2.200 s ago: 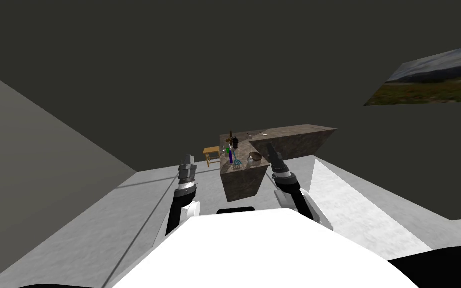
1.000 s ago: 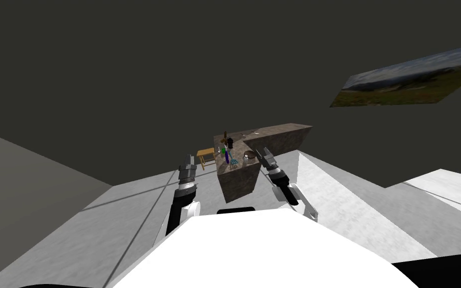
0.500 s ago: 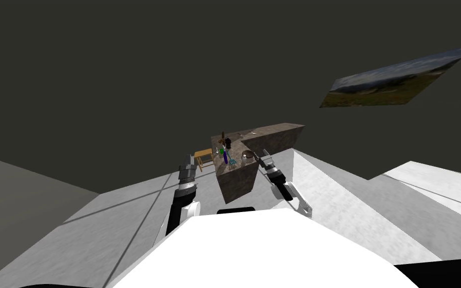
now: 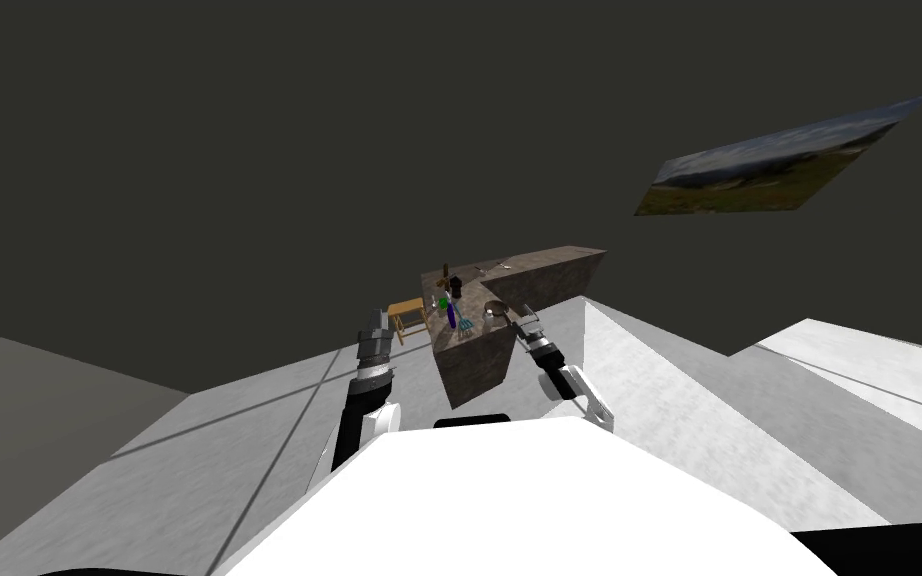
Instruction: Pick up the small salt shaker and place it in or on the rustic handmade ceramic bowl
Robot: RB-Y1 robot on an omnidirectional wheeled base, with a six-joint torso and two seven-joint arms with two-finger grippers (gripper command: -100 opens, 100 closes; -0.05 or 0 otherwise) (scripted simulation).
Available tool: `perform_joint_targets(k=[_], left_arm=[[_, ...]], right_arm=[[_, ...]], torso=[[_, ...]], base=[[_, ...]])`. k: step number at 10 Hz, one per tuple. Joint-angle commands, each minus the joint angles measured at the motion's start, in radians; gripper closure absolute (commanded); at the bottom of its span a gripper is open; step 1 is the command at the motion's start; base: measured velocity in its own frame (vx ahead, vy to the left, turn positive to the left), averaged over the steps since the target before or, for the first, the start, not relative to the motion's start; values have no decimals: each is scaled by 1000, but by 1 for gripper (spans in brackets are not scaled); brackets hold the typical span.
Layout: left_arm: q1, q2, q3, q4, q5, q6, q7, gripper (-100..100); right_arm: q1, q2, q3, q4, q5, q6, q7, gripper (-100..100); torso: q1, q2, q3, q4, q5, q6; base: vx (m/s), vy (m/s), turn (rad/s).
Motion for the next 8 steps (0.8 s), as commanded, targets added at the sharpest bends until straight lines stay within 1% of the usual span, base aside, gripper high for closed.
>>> perform_joint_targets(k=[1, 6, 7, 8], left_arm=[[0, 0, 0, 0, 0, 0, 0, 0], [0, 0, 0, 0, 0, 0, 0, 0], [0, 0, 0, 0, 0, 0, 0, 0], [0, 0, 0, 0, 0, 0, 0, 0]], right_arm=[[-13, 0, -11, 48, 17, 1, 29, -100], [-41, 7, -28, 190, 54, -3, 106, -100], [-41, 7, -28, 191, 54, -3, 106, -100], [-45, 7, -31, 218, 59, -4, 119, -100]], torso=[[0, 0, 0, 0, 0, 0], [-1, -1, 0, 0, 0, 0], [-1, -1, 0, 0, 0, 0], [-1, 0, 0, 0, 0, 0]], base=[[22, 26, 7], [26, 17, 38], [23, 9, 17], [21, 10, 43]])
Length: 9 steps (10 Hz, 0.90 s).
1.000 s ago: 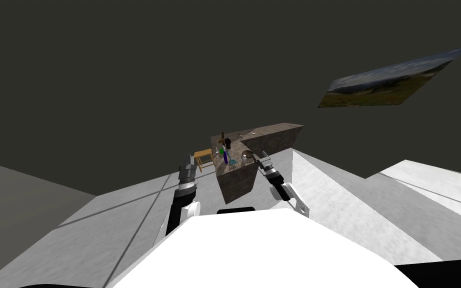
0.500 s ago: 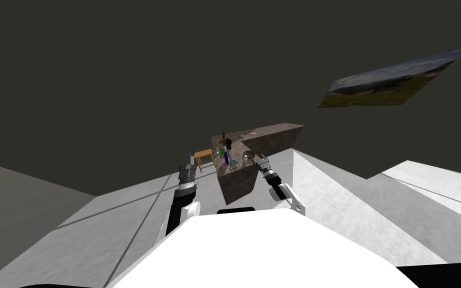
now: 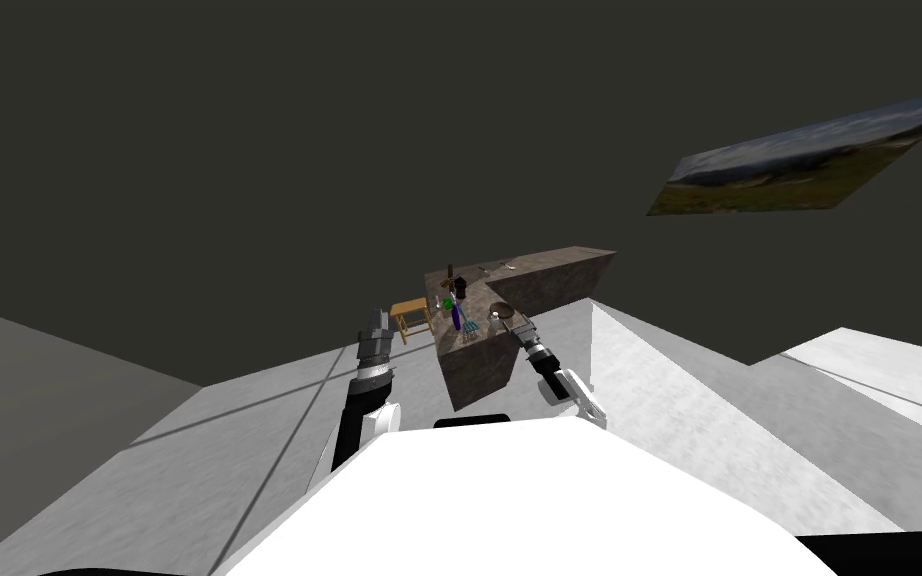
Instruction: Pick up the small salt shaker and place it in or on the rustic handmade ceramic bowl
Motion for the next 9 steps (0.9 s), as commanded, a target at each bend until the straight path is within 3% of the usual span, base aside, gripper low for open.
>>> perform_joint_targets(k=[1, 6, 9], left_arm=[[0, 0, 0, 0, 0, 0, 0, 0], [0, 0, 0, 0, 0, 0, 0, 0], [0, 0, 0, 0, 0, 0, 0, 0]], right_arm=[[-4, -2, -3, 37, 9, 0, 19, -100], [-21, -7, -11, 153, 33, -4, 73, -100], [-29, -8, -9, 218, 49, -1, 101, -100]], torso=[[0, 0, 0, 0, 0, 0], [1, -2, -1, 0, 0, 0], [1, -5, -3, -1, 0, 0]], base=[[32, 8, 61], [52, 17, 61], [113, 23, 74]])
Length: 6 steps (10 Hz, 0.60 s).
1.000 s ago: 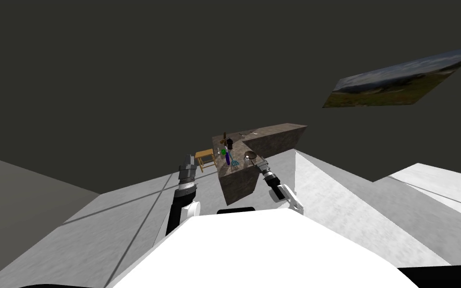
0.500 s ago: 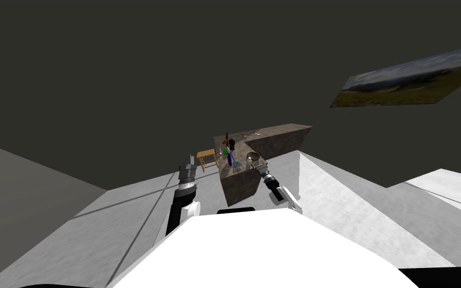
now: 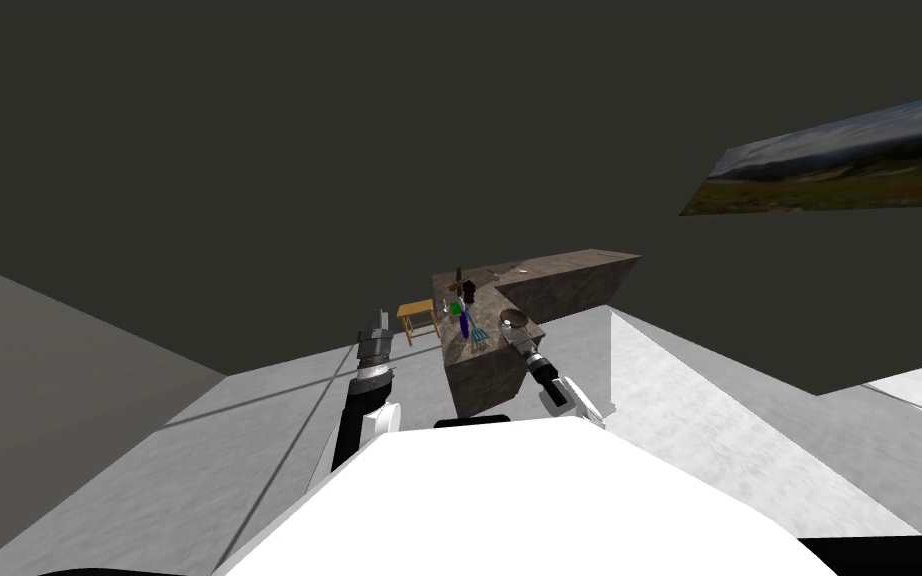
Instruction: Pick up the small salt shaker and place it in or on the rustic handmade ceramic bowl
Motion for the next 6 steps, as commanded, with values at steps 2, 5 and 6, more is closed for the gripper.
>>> perform_joint_targets(k=[2, 5, 6], left_arm=[[0, 0, 0, 0, 0, 0, 0, 0], [0, 0, 0, 0, 0, 0, 0, 0], [0, 0, 0, 0, 0, 0, 0, 0]], right_arm=[[0, 0, 1, 1, 1, 1, 2, 0], [0, 0, 1, 1, 1, 1, 2, 100], [0, 0, 1, 1, 1, 1, 2, 100]], torso=[[-1, 3, 2, 0, 0, 0], [-2, 9, 5, 2, 0, 0], [-2, 9, 5, 2, 0, 0]], base=[[41, 7, 6], [2, 0, 0], [0, 0, 0]])
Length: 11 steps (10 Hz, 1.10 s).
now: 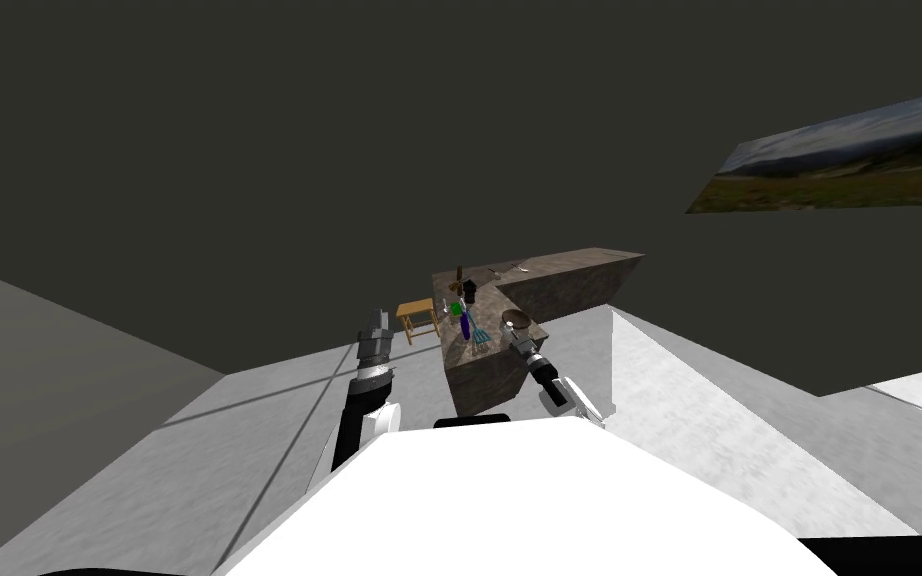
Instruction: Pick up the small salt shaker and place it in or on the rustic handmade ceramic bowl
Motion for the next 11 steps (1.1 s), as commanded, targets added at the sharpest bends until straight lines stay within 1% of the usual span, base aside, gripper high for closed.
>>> perform_joint_targets(k=[1, 2, 3, 4, 5, 7, 11], left_arm=[[0, 0, 0, 0, 0, 0, 0, 0], [0, 0, 0, 0, 0, 0, 0, 0], [0, 0, 0, 0, 0, 0, 0, 0], [0, 0, 0, 0, 0, 0, 0, 0], [0, 0, 0, 0, 0, 0, 0, 0], [0, 0, 0, 0, 0, 0, 0, 0], [0, 0, 0, 0, 0, 0, 0, 0]], right_arm=[[0, 0, 0, 0, 0, 0, 0, 100], [0, 0, 0, 0, 0, 0, 0, 100], [0, 0, 0, 0, 0, 0, 0, 0], [18, -29, -4, -8, 7, -10, 3, -100], [30, -47, -7, -13, 12, -16, 5, -100], [61, -94, -14, -25, 24, -32, 10, -100], [146, -214, -40, -53, 62, -75, 22, -100]], torso=[[0, 0, 0, 0, 0, 0], [0, 0, 0, 0, 0, 0], [0, 0, 0, 0, 0, 0], [0, 0, 0, 0, 0, 0], [3, 3, 1, 0, 1, 0], [9, 6, 3, 1, 2, 0], [11, 7, 4, 1, 2, 0]], base=[[0, 0, 0], [0, 0, 0], [0, 0, 0], [-52, 61, 52], [-91, 104, 62], [-90, 155, 49], [-86, 177, 74]])
